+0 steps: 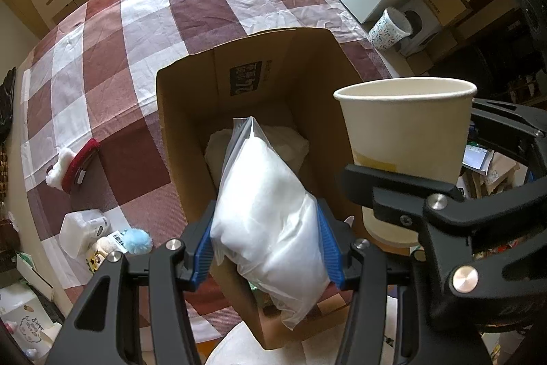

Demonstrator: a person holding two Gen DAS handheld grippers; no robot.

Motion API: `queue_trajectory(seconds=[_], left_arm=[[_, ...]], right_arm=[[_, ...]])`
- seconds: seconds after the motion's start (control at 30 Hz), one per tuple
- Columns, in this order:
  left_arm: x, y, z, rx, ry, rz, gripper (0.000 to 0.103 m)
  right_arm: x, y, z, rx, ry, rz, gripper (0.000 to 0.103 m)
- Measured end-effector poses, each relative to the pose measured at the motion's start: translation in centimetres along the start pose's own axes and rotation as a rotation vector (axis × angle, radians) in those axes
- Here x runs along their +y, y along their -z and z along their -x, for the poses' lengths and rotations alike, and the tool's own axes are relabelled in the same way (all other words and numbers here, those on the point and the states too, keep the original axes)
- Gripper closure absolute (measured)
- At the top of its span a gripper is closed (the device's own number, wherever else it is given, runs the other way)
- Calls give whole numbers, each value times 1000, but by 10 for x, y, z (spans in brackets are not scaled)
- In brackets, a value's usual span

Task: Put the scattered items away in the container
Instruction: 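Lower the cotton-pad bag into the cardboard box with the left tool, then open the left tool over the box while the right tool drops the paper cup in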

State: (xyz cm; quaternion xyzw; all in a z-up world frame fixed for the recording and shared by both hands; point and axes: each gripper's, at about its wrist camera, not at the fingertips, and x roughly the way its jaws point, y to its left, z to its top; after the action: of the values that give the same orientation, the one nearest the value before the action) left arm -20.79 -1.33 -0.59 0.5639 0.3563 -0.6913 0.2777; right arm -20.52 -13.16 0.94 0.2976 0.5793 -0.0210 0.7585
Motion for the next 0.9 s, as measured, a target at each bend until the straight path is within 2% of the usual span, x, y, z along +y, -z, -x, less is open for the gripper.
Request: queue_trajectory(seconds=[0.3,0.37,0.43,0.5,0.63,0.9], left_arm=[[1,-2,-3,10,-6,7,48],[3,-3,-4,22,-6,14,42],[4,-2,-5,45,-14,27,30],[4,0,-4,53,-30,23,23],[3,3,-2,65,-87,1,22],[4,12,9,56,-94,11,21]], right_arm=[[3,-3,-6,17,8,16,39],[3,-4,-7,20,10,19,39],[5,-5,-9,43,22,31,39],[6,-5,-11,60,34,41,39],[6,-5,-12,65,40,25,38],[5,-6,-2,37,59,7,37]])
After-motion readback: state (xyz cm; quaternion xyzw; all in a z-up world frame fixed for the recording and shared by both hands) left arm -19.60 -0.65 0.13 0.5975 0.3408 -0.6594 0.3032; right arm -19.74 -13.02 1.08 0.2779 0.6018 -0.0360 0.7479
